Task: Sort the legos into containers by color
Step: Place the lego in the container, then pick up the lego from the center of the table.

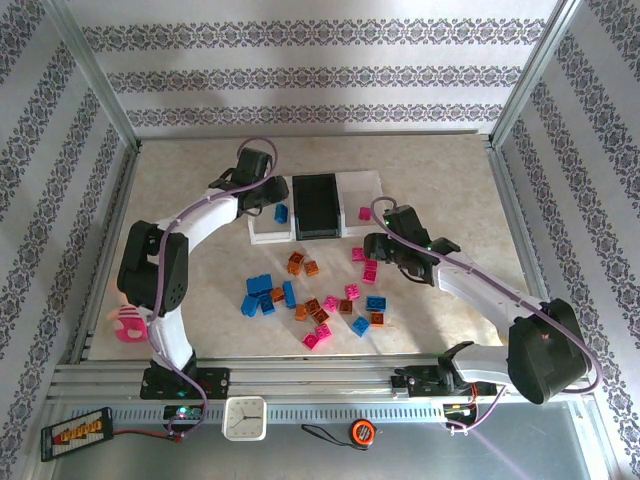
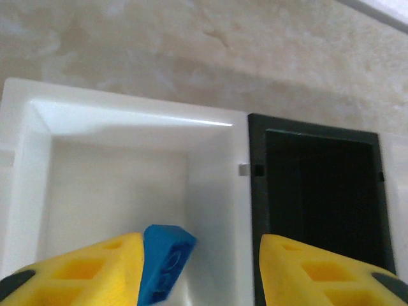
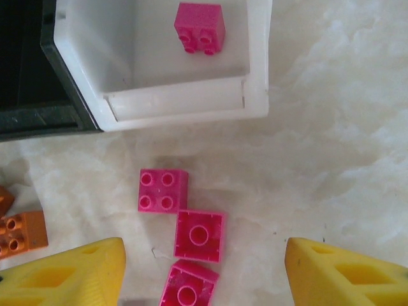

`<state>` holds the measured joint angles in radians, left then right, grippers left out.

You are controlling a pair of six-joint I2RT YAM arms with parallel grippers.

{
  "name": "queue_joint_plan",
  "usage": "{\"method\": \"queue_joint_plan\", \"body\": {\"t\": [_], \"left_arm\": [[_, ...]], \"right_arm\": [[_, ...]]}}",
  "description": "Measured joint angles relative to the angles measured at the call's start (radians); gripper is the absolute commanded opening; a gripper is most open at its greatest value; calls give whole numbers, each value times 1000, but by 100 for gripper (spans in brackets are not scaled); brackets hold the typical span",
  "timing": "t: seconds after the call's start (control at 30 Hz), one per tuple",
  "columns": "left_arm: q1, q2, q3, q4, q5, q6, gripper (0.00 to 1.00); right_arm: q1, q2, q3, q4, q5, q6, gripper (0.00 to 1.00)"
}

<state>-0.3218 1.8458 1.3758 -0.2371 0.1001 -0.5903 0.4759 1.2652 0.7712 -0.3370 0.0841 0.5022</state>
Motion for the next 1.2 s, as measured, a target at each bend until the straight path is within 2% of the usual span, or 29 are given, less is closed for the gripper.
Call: {"method": "queue_joint_plan", "body": {"t": [0.17,0.3,0.33,0.37,0.4,0.57,0.77,1.0,1.2], "left_arm": [[0,-101,-8,-14,11,8,69],[0,-314,-94,-2,23,7,80],[0,-380,-125,5,22,7,84],[0,-450,-160,14,19,7,97],[0,-507,-191,25,16,9,100],[0,-783,-391,64,-39,7,99],[0,-991,-640,79,-164,-31,99],[0,-1115,-758,84,-212,-58,99],[0,-1138,-772,90,-186,-63,99]], "right_arm": [[7,-11,-10,-11,-15,0,68],[34,6,-13,-11,-28,0,70],[43,21,-13,-11,-31,1,71],[52,40,-13,-11,-35,0,71],[60,57,-13,-11,-39,1,71],[99,140,-14,-21,-37,31,70],[118,196,-26,-14,-21,77,63],[118,269,-26,4,-17,107,46],[123,255,-29,9,-16,117,34]]}}
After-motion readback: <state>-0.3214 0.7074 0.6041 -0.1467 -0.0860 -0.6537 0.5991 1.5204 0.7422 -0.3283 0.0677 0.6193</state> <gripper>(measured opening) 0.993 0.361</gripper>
